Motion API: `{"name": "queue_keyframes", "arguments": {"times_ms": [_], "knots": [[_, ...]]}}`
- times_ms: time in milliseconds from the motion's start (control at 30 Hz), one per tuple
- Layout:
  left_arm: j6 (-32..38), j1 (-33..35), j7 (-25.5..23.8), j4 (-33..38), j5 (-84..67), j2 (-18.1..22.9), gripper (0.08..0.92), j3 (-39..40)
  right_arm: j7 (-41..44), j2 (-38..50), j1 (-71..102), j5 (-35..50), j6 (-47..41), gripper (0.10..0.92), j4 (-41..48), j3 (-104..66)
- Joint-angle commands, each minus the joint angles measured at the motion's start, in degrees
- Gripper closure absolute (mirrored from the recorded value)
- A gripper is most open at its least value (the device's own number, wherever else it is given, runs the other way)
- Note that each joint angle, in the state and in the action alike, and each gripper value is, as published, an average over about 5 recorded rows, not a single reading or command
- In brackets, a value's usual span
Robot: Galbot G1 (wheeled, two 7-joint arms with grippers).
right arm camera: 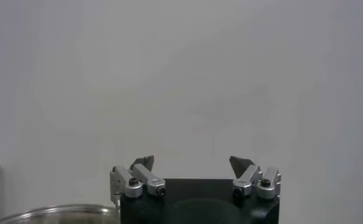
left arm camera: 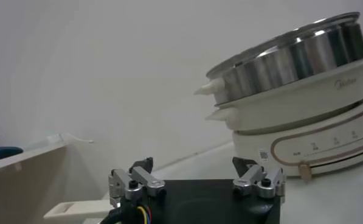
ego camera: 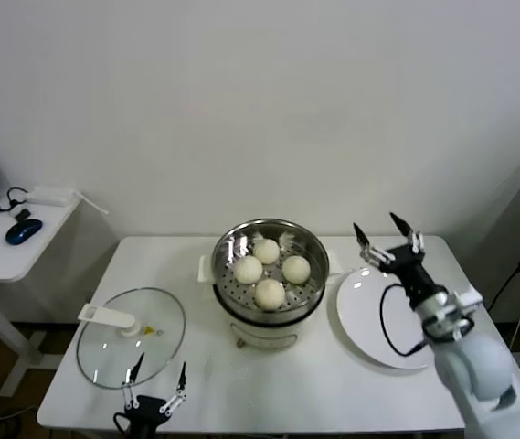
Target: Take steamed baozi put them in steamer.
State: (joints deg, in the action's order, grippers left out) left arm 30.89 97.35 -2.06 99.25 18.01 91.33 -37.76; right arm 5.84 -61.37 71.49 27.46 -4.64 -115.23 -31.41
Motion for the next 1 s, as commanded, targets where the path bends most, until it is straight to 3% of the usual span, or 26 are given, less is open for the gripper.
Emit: {"name": "queue_keyframes", "arguments": {"times_ms": [33, 1000], "knots": [[0.2, 0.2, 0.1, -0.4, 0.3, 0.1, 0.177, -0.1, 2.9, -16.5, 20.9, -4.6, 18.1, 0.203, 1.4, -6.6], [0.1, 0.5, 0.1, -0.1, 0.3, 0.6, 0.177, -0.2, -0.6, -15.7, 24.5, -3.4, 22.4, 0.203, 3.2, -3.5]]}}
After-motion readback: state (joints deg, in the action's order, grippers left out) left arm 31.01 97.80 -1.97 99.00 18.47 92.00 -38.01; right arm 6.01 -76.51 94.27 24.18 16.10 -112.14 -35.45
